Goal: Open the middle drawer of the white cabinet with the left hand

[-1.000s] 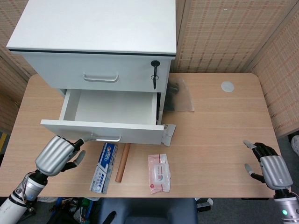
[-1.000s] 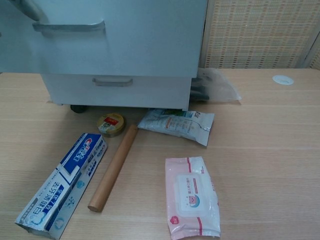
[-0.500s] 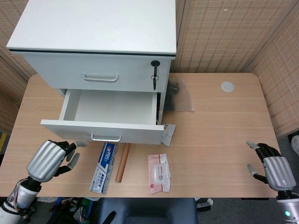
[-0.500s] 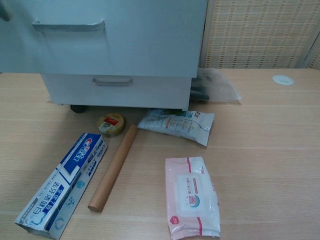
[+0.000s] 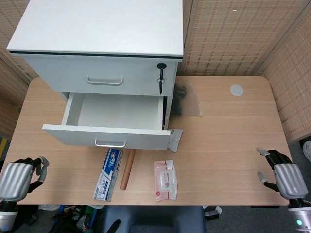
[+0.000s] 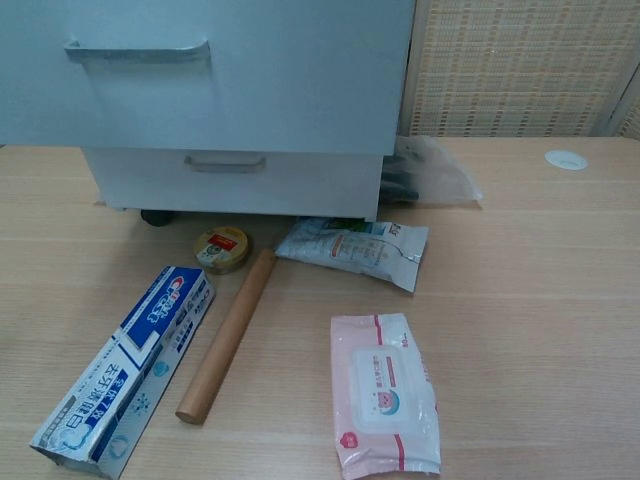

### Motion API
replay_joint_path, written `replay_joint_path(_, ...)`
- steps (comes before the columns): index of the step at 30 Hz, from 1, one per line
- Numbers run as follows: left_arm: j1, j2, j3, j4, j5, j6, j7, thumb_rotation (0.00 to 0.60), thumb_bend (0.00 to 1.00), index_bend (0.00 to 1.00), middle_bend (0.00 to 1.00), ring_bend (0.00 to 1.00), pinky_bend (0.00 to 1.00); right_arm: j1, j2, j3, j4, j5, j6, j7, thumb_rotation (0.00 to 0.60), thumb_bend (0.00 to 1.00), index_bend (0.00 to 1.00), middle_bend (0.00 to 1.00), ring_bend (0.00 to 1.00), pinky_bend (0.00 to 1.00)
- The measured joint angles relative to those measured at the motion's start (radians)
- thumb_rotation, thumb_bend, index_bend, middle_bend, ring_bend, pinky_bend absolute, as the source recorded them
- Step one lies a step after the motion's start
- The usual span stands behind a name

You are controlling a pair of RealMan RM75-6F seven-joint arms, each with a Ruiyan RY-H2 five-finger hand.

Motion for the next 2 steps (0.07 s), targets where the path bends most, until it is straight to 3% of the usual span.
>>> replay_joint_path(2, 0.017, -0.033, -0.004, 0.033, -0.02, 0.019, 0.021, 0.6, 0.51, 0.4, 0.61, 0.53, 0.51, 0.0, 0.0, -0.001, -0.003, -0.001, -0.001, 0.001, 0.6, 0.29, 0.18, 0.28, 0.17, 0.23)
